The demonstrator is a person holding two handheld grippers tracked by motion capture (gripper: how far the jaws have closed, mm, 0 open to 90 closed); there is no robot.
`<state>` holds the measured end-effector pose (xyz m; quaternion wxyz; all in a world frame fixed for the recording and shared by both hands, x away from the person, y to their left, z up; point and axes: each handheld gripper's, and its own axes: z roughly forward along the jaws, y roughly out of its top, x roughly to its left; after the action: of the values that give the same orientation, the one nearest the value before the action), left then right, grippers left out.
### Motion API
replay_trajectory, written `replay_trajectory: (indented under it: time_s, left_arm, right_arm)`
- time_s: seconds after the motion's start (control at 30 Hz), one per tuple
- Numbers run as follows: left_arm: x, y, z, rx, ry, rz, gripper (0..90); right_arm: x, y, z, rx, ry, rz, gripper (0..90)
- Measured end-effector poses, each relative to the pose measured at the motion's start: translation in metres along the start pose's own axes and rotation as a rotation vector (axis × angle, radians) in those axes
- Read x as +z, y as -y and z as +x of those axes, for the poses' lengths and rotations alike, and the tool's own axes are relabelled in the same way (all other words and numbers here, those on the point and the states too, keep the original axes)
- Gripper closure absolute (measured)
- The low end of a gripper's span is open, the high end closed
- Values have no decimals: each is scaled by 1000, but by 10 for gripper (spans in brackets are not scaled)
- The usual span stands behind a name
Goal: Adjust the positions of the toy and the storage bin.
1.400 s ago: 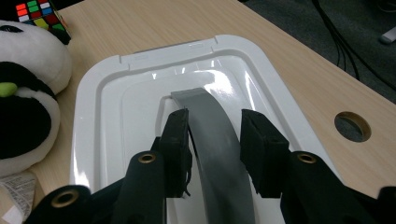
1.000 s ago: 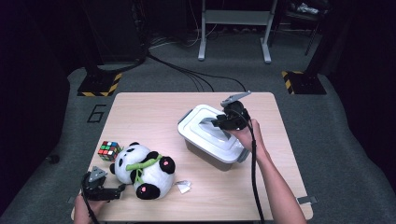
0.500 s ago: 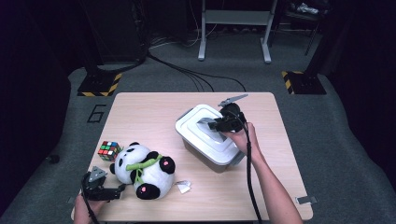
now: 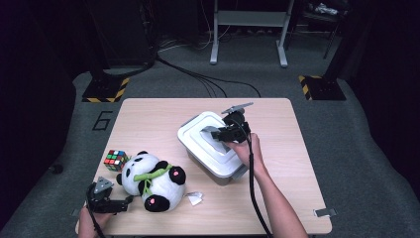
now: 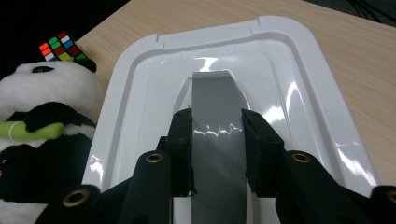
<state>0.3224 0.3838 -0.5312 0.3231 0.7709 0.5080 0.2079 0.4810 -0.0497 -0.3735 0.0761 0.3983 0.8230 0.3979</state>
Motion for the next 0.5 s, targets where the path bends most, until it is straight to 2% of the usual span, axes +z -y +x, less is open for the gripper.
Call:
replay_trajectory:
  time_s: [0.1,0.37,0.5]
  left_arm:
    - [0,0,0,-1,-2,-1,0]
    - [0,0,0,-2,-2,-1,0]
    - [0,0,-1,-9,-3,-6,0]
  right_arm:
    - [4,-2,3,15,-17,-9,664]
    - [10,-4,12,40,-20,-3,665]
    - [12,-5,14,14,-14,-11,664]
